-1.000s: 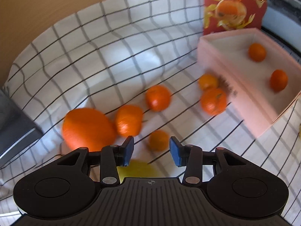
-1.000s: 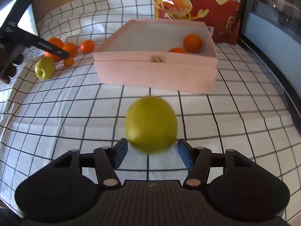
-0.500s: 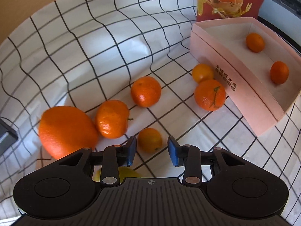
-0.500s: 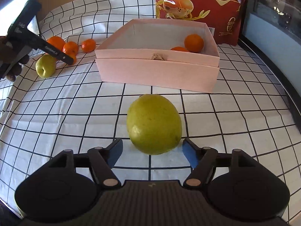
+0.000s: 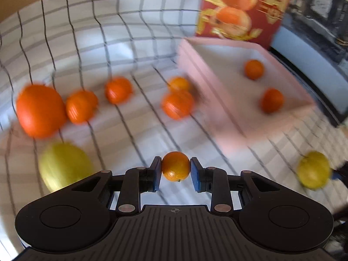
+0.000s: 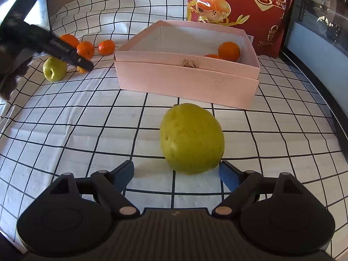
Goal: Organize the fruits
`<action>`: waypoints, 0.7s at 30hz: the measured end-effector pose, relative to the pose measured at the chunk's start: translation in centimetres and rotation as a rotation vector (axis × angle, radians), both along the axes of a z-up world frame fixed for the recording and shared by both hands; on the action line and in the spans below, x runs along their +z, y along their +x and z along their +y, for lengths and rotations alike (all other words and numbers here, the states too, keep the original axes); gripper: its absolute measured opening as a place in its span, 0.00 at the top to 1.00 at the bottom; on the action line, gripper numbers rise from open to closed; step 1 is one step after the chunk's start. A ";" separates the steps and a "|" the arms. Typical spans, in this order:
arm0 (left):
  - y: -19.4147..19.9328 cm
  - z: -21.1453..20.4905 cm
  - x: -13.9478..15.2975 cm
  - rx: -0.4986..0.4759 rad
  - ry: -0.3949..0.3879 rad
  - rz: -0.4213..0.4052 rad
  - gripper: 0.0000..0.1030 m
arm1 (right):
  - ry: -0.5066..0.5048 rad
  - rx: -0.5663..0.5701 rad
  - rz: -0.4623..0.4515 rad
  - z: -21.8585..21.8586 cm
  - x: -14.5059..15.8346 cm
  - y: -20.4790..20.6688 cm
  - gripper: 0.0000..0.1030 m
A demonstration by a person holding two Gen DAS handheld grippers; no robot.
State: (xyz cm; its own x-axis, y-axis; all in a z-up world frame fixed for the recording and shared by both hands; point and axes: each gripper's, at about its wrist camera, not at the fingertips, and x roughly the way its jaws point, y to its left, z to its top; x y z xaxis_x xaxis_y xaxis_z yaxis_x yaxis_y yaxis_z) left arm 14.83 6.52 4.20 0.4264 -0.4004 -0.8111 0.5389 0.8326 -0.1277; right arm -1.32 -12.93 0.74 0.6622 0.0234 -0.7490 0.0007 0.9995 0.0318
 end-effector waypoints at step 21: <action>-9.7 0.9 -1.4 0.214 -0.152 0.124 0.68 | 0.013 0.065 0.099 -0.2 0.6 1.0 0.09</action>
